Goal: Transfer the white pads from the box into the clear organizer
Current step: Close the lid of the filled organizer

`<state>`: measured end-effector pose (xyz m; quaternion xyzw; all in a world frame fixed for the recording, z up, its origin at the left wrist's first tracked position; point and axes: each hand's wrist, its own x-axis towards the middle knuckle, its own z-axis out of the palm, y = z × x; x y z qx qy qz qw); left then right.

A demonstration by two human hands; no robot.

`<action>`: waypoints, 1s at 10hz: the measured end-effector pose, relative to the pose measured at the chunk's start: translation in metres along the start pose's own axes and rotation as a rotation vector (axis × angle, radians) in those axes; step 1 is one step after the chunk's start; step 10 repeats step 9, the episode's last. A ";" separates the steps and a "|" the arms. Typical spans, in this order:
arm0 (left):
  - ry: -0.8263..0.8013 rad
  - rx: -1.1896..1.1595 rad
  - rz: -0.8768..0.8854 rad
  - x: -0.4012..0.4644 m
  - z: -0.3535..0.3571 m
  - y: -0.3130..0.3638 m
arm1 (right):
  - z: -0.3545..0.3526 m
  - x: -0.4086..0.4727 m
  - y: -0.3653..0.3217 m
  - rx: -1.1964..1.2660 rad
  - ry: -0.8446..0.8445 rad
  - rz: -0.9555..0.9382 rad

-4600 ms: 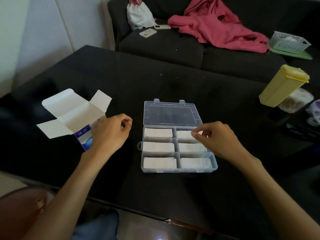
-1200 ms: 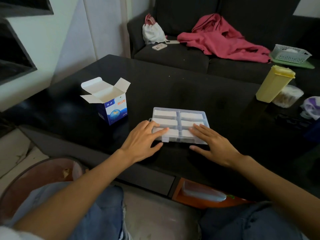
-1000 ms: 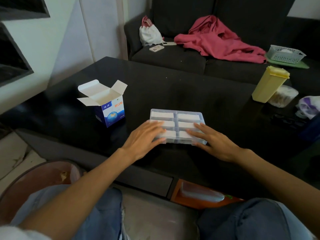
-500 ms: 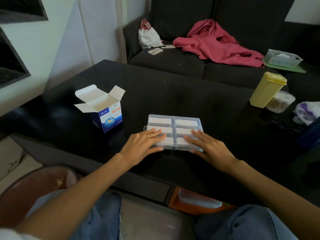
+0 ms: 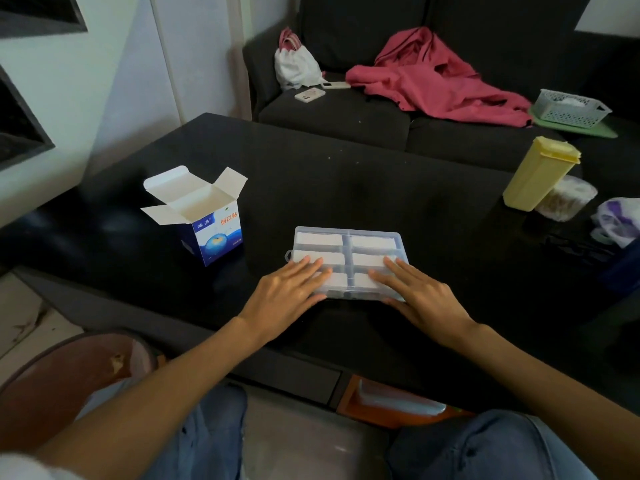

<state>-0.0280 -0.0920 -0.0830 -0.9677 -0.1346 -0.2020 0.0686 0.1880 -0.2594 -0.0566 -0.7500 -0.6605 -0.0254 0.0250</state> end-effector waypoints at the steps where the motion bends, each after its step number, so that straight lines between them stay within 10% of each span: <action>1: 0.003 -0.053 -0.021 0.000 0.000 0.001 | 0.002 -0.001 -0.001 -0.009 0.014 0.005; 10: -0.383 -0.275 -0.194 0.115 -0.017 -0.025 | -0.025 0.061 0.039 0.091 -0.063 0.275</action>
